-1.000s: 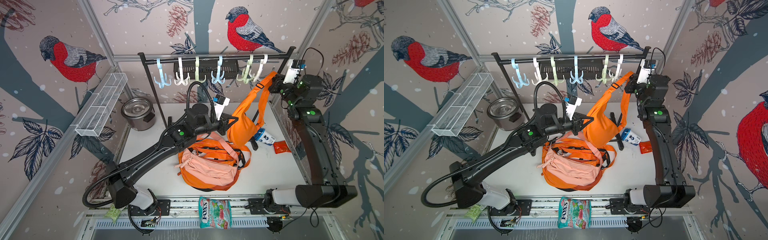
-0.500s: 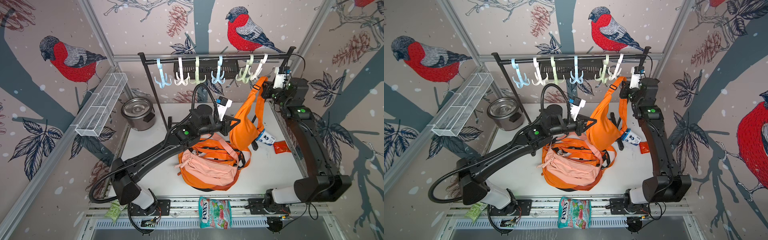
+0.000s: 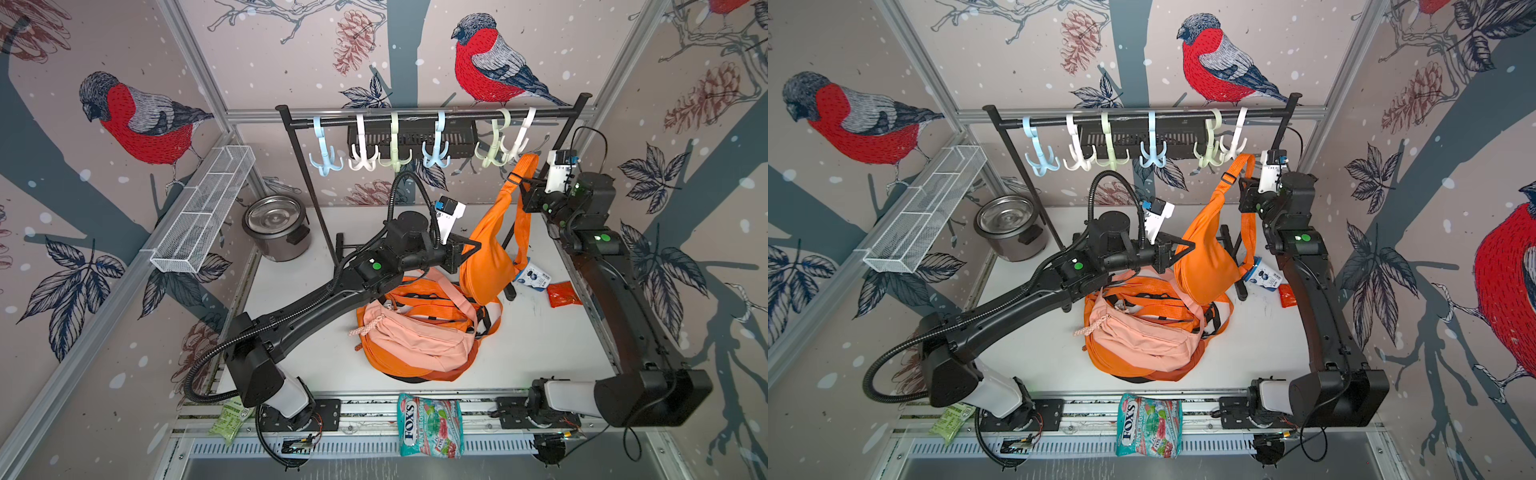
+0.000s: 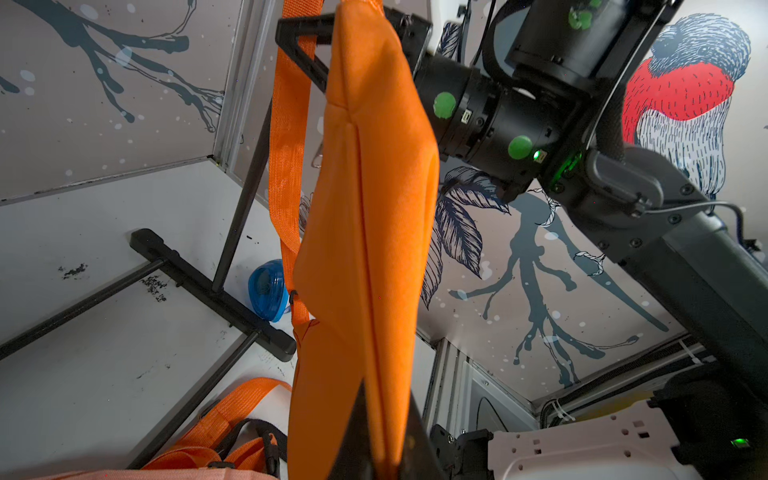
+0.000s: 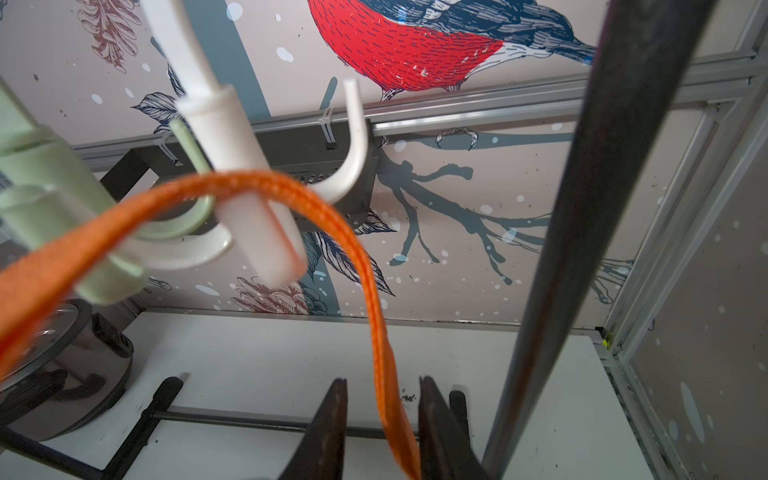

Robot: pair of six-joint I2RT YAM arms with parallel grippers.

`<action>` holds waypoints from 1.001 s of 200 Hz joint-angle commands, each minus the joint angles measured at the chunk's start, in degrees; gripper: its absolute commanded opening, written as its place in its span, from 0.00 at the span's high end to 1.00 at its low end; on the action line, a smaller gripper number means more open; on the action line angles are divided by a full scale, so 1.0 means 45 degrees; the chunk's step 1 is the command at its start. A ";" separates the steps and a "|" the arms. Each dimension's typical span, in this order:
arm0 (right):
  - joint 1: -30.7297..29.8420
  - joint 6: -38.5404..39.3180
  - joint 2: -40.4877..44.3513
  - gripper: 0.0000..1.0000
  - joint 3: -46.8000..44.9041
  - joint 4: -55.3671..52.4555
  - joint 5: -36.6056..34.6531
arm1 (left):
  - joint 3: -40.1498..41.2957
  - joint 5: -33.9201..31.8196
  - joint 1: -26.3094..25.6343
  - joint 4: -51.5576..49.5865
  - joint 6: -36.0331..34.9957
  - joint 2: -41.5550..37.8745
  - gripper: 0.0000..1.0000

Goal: Hang the bag on a hook
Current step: Hang the bag on the hook.

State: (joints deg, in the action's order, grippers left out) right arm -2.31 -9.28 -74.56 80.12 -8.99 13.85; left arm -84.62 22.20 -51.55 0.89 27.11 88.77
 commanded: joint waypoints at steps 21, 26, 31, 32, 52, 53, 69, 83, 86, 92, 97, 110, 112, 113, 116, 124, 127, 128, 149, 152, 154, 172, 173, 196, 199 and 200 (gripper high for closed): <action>0.0075 -0.0362 0.1280 0.67 -0.1728 0.1554 -0.0011 | -0.0283 0.0027 0.0178 0.0883 0.0217 -0.0081 1.00; 0.0101 -0.0393 0.1291 0.67 -0.1778 0.1646 -0.0011 | -0.0313 0.0057 0.0200 0.0895 0.0258 -0.0091 1.00; 0.0148 -0.0392 0.1251 0.67 -0.1766 0.1694 0.0004 | -0.0308 0.0072 0.0222 0.0921 0.0297 -0.0084 1.00; 0.0154 -0.0386 0.1245 0.68 -0.1748 0.1700 0.0007 | -0.0312 0.0070 0.0224 0.0928 0.0300 -0.0081 1.00; 0.0336 -0.0452 0.0838 0.70 -0.1237 0.1725 0.0065 | -0.0376 0.0150 0.0297 0.0953 0.0415 -0.0079 1.00; 0.0346 -0.0455 0.0813 0.70 -0.1210 0.1725 0.0066 | -0.0376 0.0158 0.0300 0.0954 0.0417 -0.0089 1.00; 0.0520 -0.0486 0.0379 0.72 -0.0603 0.1615 0.0235 | -0.0439 0.0191 0.0342 0.0986 0.0507 -0.0084 1.00; 0.0557 -0.0456 0.0084 0.74 -0.0117 0.1512 0.0287 | -0.0525 0.0189 0.0361 0.0970 0.0557 -0.0041 1.00; 0.0562 -0.0450 0.0059 0.74 -0.0041 0.1525 0.0271 | -0.0548 0.0193 0.0347 0.0948 0.0569 -0.0040 1.00; 0.0561 -0.0439 -0.0014 0.76 0.0101 0.1542 0.0263 | -0.0609 0.0206 0.0359 0.0905 0.0575 -0.0004 1.00; 0.0571 -0.0428 -0.0077 0.76 0.0247 0.1530 0.0249 | -0.0682 0.0234 0.0361 0.0867 0.0593 0.0033 1.00; 0.0571 -0.0407 -0.0267 0.80 0.0628 0.1494 0.0198 | -0.0849 0.0270 0.0372 0.0763 0.0620 0.0133 1.00; 0.0571 -0.0411 -0.0300 0.81 0.0691 0.1492 0.0198 | -0.0880 0.0275 0.0379 0.0737 0.0631 0.0140 1.00; 0.0571 -0.0415 -0.0312 0.81 0.0731 0.1491 0.0191 | -0.0881 0.0279 0.0380 0.0739 0.0633 0.0148 1.00; 0.0571 -0.0418 -0.0372 0.82 0.0817 0.1491 0.0186 | -0.0912 0.0282 0.0381 0.0719 0.0635 0.0182 1.00; 0.0578 -0.0418 -0.0515 0.84 0.1038 0.1474 0.0168 | -0.0980 0.0304 0.0381 0.0685 0.0654 0.0223 1.00; 0.0572 -0.0404 -0.0566 0.84 0.1114 0.1459 0.0166 | -0.1013 0.0314 0.0391 0.0670 0.0672 0.0242 1.00; 0.0571 -0.0410 -0.0605 0.85 0.1184 0.1439 0.0170 | -0.1016 0.0318 0.0396 0.0676 0.0673 0.0248 1.00; 0.0571 -0.0443 -0.0957 0.89 0.1669 0.1376 0.0185 | -0.1127 0.0370 0.0457 0.0661 0.0812 0.0367 1.00; 0.0571 -0.0453 -0.1004 0.89 0.1723 0.1374 0.0214 | -0.1146 0.0379 0.0457 0.0677 0.0833 0.0395 1.00; 0.0571 -0.0457 -0.1032 0.90 0.1751 0.1374 0.0221 | -0.1144 0.0390 0.0459 0.0671 0.0860 0.0416 1.00; 0.0571 -0.0461 -0.1221 0.91 0.1922 0.1354 0.0311 | -0.1149 0.0439 0.0498 0.0711 0.1022 0.0560 1.00; 0.0571 -0.0459 -0.1232 0.92 0.1922 0.1354 0.0316 | -0.1143 0.0448 0.0498 0.0716 0.1034 0.0573 1.00; 0.0569 -0.0432 -0.1394 0.93 0.1970 0.1393 0.0399 | -0.1073 0.0490 0.0498 0.0773 0.1195 0.0730 1.00; 0.0556 -0.0433 -0.1425 0.93 0.2012 0.1376 0.0436 | -0.1070 0.0506 0.0498 0.0779 0.1210 0.0757 1.00; 0.0554 -0.0435 -0.1431 0.93 0.2026 0.1365 0.0437 | -0.1065 0.0511 0.0498 0.0779 0.1206 0.0769 1.00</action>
State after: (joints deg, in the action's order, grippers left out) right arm 0.25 -10.61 -80.31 88.27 -4.16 14.74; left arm -89.19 23.03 -49.43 0.80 31.24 91.55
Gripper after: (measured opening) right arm 0.073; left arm 0.092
